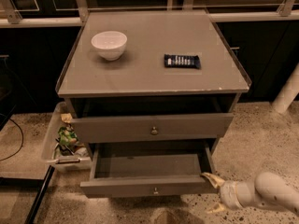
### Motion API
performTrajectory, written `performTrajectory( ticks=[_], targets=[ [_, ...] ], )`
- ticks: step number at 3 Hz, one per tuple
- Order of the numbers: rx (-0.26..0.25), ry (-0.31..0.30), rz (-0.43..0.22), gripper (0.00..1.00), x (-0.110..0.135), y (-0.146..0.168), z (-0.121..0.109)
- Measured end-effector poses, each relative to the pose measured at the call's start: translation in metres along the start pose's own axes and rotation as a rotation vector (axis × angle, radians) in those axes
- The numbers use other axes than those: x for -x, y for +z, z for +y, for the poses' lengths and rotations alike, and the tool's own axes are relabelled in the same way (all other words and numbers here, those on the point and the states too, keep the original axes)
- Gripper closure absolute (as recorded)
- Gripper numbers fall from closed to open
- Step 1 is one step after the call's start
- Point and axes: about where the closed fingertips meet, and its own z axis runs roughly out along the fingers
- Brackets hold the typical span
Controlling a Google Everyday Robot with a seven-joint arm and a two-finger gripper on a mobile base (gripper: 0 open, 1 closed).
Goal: Open middle drawer
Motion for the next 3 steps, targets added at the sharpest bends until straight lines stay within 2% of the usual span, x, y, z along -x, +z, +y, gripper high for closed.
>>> performTrajectory(
  ticks=[1, 2, 3],
  targets=[
    [-0.019, 0.009, -0.022, 0.60, -0.0033, -0.0150, 0.0338],
    [-0.019, 0.009, -0.022, 0.81, 0.0010, -0.0203, 0.0318],
    [-0.019, 0.009, -0.022, 0.80, 0.0038, -0.0239, 0.0293]
  ],
)
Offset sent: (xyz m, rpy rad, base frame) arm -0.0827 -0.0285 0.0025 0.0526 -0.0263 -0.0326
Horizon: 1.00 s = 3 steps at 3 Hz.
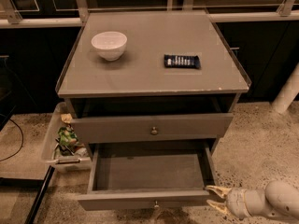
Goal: Open middle drawer
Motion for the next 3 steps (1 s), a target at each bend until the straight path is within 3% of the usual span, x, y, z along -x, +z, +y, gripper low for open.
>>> performTrajectory(
  ticks=[3],
  targets=[
    [0.000, 0.000, 0.000, 0.09, 0.0020, -0.0022, -0.0012]
  ],
)
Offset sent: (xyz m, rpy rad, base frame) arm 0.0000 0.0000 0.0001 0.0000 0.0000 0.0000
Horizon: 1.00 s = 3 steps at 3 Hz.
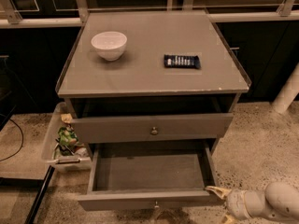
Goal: Open middle drawer
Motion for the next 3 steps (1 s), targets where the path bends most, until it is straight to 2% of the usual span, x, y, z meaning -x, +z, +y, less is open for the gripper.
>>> performTrajectory(
  ticks=[1, 3],
  targets=[
    [0.005, -0.042, -0.001, 0.00, 0.014, -0.008, -0.006],
    [0.016, -0.140, -0.035, 0.00, 0.056, -0.050, -0.046]
  ],
)
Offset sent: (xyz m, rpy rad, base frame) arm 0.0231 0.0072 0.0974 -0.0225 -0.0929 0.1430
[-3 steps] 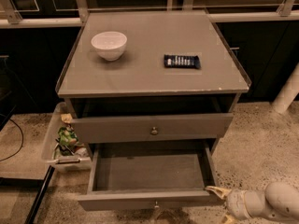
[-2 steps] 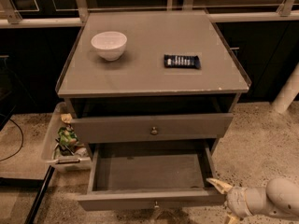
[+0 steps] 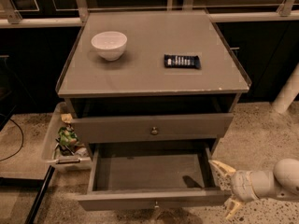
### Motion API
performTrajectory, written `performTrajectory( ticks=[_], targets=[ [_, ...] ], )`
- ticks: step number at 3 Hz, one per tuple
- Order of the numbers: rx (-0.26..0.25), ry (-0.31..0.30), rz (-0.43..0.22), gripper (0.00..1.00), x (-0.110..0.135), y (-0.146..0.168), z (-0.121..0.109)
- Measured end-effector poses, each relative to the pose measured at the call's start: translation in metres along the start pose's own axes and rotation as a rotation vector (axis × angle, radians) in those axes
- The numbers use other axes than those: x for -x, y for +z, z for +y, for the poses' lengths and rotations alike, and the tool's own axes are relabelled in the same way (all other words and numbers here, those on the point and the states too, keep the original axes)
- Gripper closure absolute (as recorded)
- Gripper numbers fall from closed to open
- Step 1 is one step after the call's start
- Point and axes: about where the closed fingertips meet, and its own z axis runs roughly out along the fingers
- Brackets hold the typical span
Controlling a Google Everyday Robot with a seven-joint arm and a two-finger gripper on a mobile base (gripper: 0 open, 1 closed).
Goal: Open middle drawer
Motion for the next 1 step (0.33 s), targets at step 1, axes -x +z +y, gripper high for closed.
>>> performTrajectory(
  ticks=[1],
  targets=[
    [-0.009, -0.041, -0.003, 0.00, 0.0181, -0.0222, -0.0196]
  ],
)
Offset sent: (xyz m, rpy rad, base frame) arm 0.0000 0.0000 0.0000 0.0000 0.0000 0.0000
